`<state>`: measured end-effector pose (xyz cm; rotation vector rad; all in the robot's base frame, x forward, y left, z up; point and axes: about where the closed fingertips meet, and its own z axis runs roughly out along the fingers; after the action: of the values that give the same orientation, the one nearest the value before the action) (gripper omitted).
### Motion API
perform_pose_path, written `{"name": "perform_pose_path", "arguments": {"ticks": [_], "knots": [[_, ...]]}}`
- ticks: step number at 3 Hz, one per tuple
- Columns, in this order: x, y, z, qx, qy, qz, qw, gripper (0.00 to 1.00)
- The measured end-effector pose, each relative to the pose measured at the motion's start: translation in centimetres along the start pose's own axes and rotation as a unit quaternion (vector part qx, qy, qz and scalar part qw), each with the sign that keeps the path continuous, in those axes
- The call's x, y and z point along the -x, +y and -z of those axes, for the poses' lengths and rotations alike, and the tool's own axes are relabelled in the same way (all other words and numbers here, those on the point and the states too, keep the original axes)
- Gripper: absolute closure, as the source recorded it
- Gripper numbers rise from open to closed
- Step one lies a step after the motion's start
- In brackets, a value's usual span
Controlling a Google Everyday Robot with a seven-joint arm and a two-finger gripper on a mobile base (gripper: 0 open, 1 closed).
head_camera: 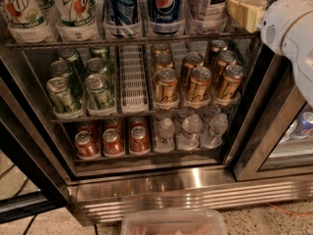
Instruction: Pick blue plastic bottle from top shelf of fridge
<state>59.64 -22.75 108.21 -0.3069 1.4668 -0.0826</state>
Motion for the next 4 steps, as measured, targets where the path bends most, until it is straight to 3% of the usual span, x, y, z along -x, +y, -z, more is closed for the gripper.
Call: {"name": "perform_pose_path", "arguments": {"ticks": [1,2,3,4], "knots": [[-0.4,-0.3,-0.5,-0.004,0.004,0.002,1.0,0.19],[-0.3,-0.6,-1.2,-0.008,0.002,0.004,1.0,0.29],[-0.3,-0.5,-1.3,-0.009,0.002,0.004,0.9999,0.45],[0.0,-0.8,-1.8,-0.017,0.0,0.004,0.9998,0.47]]}}
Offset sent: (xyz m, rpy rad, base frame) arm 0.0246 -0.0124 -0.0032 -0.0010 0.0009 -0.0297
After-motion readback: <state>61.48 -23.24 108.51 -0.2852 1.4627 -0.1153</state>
